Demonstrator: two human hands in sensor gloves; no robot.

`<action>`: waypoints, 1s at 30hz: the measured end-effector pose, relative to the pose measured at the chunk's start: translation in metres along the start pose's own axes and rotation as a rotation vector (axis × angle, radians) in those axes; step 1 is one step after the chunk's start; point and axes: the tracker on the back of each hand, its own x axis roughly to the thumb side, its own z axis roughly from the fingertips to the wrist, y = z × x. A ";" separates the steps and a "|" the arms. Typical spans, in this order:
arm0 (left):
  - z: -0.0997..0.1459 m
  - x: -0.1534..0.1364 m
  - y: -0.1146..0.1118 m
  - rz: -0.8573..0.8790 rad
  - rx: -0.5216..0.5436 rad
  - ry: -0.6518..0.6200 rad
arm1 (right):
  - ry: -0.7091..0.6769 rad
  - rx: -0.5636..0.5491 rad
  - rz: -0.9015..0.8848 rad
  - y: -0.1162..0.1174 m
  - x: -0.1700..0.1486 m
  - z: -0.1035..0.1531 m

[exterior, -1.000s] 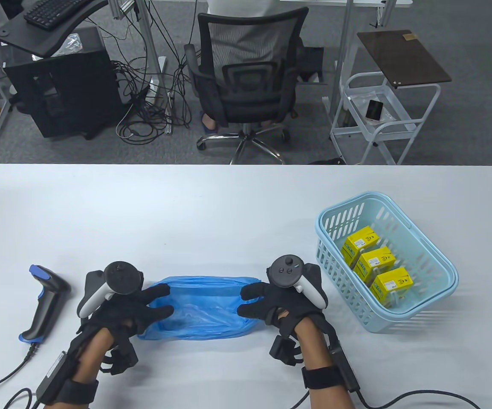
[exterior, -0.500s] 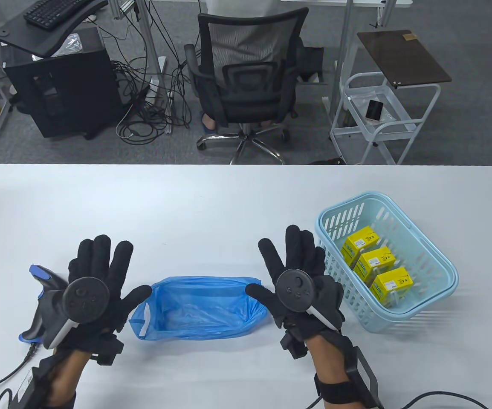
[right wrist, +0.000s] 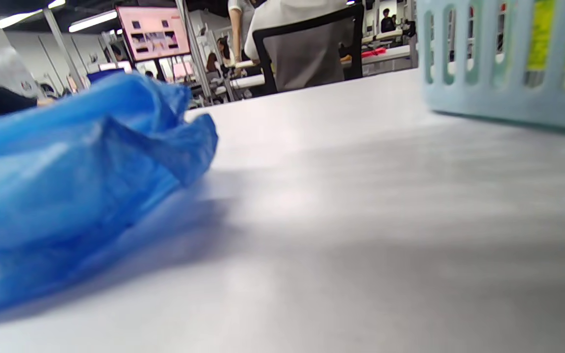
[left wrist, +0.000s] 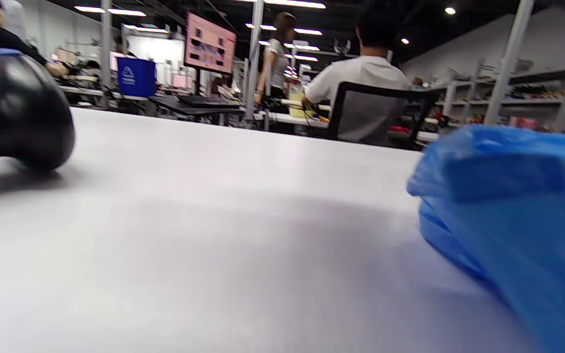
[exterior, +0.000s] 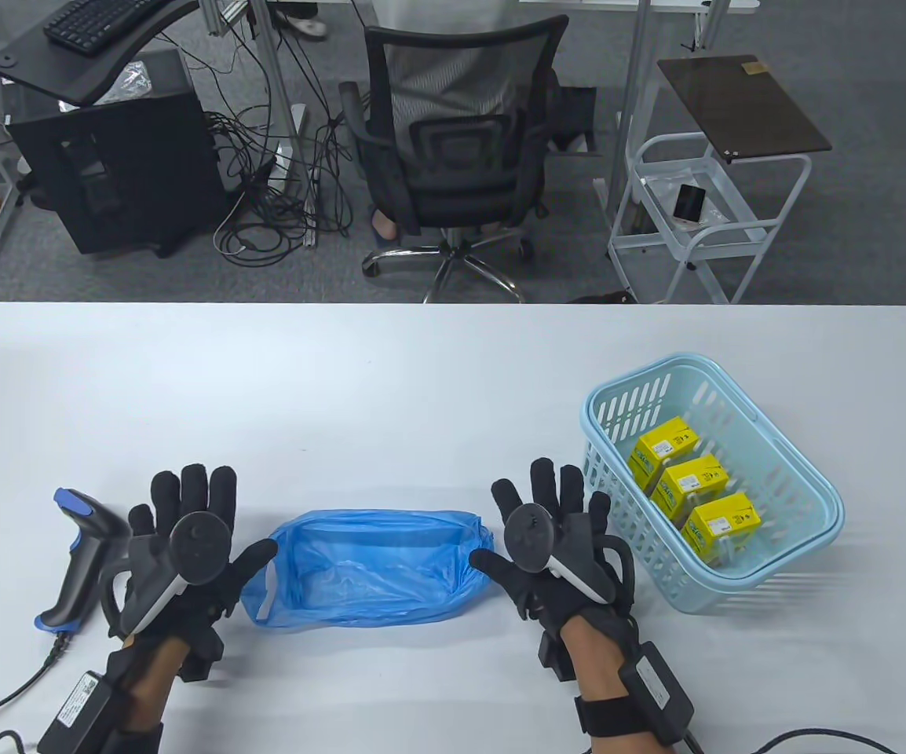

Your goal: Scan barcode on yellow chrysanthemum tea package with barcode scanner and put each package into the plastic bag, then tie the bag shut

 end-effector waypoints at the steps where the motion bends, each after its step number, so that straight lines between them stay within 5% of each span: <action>1: -0.001 -0.005 0.001 -0.006 0.038 0.052 | -0.001 0.005 0.000 0.001 0.000 0.000; 8: -0.016 -0.057 -0.009 -0.032 0.084 0.430 | 0.005 0.028 0.002 0.005 0.002 -0.002; 14: -0.020 -0.113 -0.021 0.108 -0.051 0.745 | 0.031 0.041 -0.021 0.006 -0.003 -0.004; 21: -0.020 -0.138 -0.031 0.172 -0.138 0.846 | 0.033 0.059 -0.041 0.007 -0.004 -0.004; 30: -0.026 -0.135 -0.035 0.086 -0.181 0.783 | 0.046 0.081 -0.051 0.010 -0.005 -0.005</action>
